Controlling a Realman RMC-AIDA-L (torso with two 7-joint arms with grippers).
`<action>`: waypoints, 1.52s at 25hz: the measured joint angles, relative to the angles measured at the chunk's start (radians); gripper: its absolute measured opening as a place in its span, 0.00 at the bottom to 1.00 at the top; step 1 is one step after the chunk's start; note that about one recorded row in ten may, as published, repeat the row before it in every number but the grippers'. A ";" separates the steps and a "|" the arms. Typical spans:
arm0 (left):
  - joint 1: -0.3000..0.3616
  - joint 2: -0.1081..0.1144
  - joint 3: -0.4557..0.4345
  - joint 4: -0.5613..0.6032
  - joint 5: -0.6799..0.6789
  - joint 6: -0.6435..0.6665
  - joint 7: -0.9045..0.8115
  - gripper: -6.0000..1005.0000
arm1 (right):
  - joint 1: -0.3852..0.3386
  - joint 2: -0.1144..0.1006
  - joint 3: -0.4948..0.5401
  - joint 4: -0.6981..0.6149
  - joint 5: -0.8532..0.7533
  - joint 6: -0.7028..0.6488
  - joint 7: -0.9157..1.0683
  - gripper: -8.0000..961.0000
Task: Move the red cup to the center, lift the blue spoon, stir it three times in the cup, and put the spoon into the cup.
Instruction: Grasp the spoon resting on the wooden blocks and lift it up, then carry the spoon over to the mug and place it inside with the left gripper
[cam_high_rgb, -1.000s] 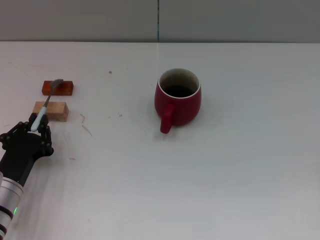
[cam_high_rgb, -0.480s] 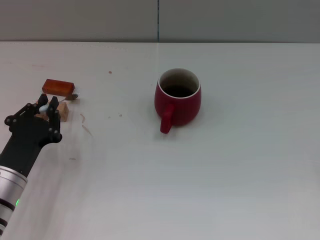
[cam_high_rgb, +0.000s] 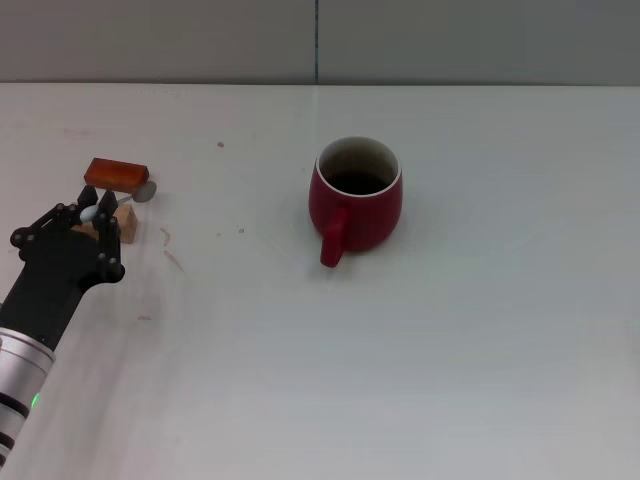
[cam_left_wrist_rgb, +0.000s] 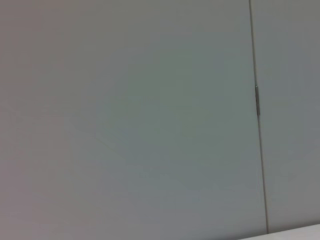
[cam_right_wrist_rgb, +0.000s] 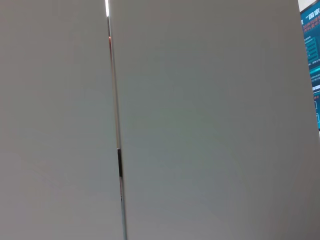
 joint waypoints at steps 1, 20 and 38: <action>0.000 0.000 0.001 0.000 0.000 0.004 -0.001 0.17 | 0.001 0.000 -0.001 0.000 0.000 0.000 0.000 0.81; -0.053 0.033 -0.003 0.001 0.050 0.125 -0.070 0.15 | 0.000 -0.002 -0.013 -0.005 0.000 0.000 -0.001 0.81; -0.146 0.185 -0.018 -0.178 0.254 0.135 -0.197 0.15 | 0.001 -0.002 -0.012 0.000 0.000 -0.002 -0.001 0.81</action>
